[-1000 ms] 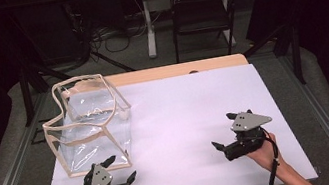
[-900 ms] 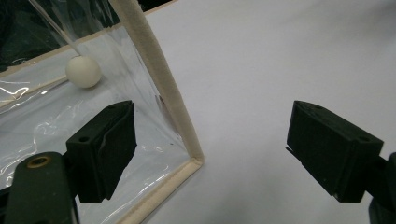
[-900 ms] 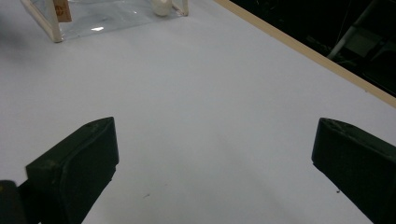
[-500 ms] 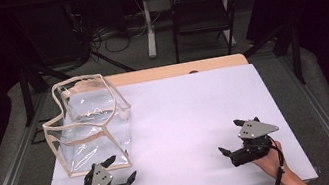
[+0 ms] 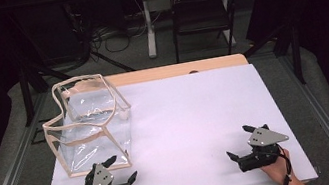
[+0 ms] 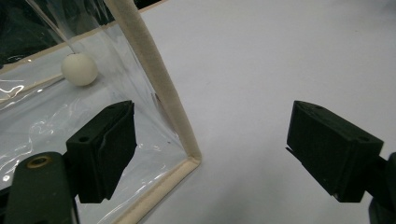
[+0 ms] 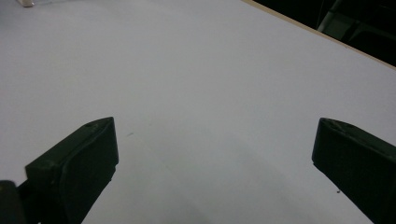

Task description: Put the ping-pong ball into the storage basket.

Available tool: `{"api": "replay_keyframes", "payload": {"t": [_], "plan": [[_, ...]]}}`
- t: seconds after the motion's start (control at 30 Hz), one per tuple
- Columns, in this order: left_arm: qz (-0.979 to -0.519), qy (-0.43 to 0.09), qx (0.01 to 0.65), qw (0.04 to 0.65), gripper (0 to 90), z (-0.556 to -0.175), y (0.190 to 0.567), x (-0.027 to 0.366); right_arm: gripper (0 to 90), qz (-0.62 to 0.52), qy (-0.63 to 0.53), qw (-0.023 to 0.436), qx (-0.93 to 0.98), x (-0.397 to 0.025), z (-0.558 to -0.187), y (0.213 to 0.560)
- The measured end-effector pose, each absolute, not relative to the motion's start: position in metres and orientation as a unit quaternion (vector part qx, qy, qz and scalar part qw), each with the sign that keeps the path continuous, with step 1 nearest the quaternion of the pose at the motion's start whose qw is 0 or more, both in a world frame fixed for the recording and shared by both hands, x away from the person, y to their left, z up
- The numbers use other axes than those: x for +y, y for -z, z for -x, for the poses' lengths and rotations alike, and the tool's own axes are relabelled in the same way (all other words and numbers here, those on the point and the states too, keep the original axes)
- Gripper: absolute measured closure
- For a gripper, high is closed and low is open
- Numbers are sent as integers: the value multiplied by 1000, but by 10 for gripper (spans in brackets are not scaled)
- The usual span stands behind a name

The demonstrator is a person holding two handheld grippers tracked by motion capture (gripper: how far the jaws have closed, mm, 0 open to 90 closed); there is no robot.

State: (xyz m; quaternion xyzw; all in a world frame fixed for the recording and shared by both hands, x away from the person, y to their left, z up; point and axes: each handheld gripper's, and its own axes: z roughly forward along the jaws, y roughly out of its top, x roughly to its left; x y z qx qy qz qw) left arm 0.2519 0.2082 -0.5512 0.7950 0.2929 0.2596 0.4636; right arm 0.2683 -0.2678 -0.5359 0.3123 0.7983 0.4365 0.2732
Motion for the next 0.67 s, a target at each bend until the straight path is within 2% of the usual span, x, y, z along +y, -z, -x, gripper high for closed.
{"api": "replay_keyframes", "payload": {"t": [0.4,0.67], "plan": [[-797,-259,293,461,161,-252,551,208,1,-329,-438,285,787,-281,-258,542],[-798,-254,294,460,161,-252,552,207,0,-334,-436,277,789,-281,-258,546]]}}
